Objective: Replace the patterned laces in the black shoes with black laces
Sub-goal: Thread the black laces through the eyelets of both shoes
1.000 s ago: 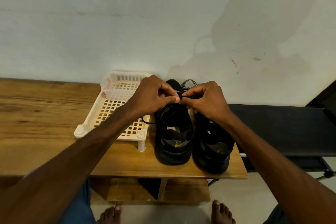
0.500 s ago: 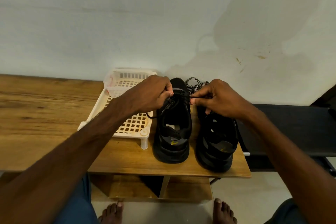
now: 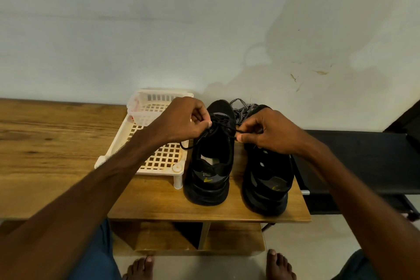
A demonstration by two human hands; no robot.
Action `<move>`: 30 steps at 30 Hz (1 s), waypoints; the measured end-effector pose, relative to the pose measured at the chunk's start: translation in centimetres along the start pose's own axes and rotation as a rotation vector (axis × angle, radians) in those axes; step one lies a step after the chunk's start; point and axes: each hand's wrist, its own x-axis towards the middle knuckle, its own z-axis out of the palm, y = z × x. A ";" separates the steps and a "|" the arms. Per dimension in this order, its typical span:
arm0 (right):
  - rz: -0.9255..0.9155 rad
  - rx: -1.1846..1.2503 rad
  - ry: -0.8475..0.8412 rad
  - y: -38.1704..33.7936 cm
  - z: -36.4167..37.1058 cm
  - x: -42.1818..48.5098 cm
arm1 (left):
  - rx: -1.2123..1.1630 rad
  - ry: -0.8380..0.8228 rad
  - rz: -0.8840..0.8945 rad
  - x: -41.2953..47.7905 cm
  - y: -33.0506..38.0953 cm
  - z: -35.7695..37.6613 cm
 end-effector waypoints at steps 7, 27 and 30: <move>0.079 0.090 0.106 -1.6 2.1 0.6 | -0.089 0.011 -0.016 -0.2 0.3 0.1; 0.265 0.192 0.298 -2.3 2.1 0.3 | -0.190 -0.050 -0.284 -0.4 1.8 0.4; 0.300 0.179 0.311 -2.5 2.3 0.7 | -0.184 -0.037 -0.326 -0.2 1.6 0.1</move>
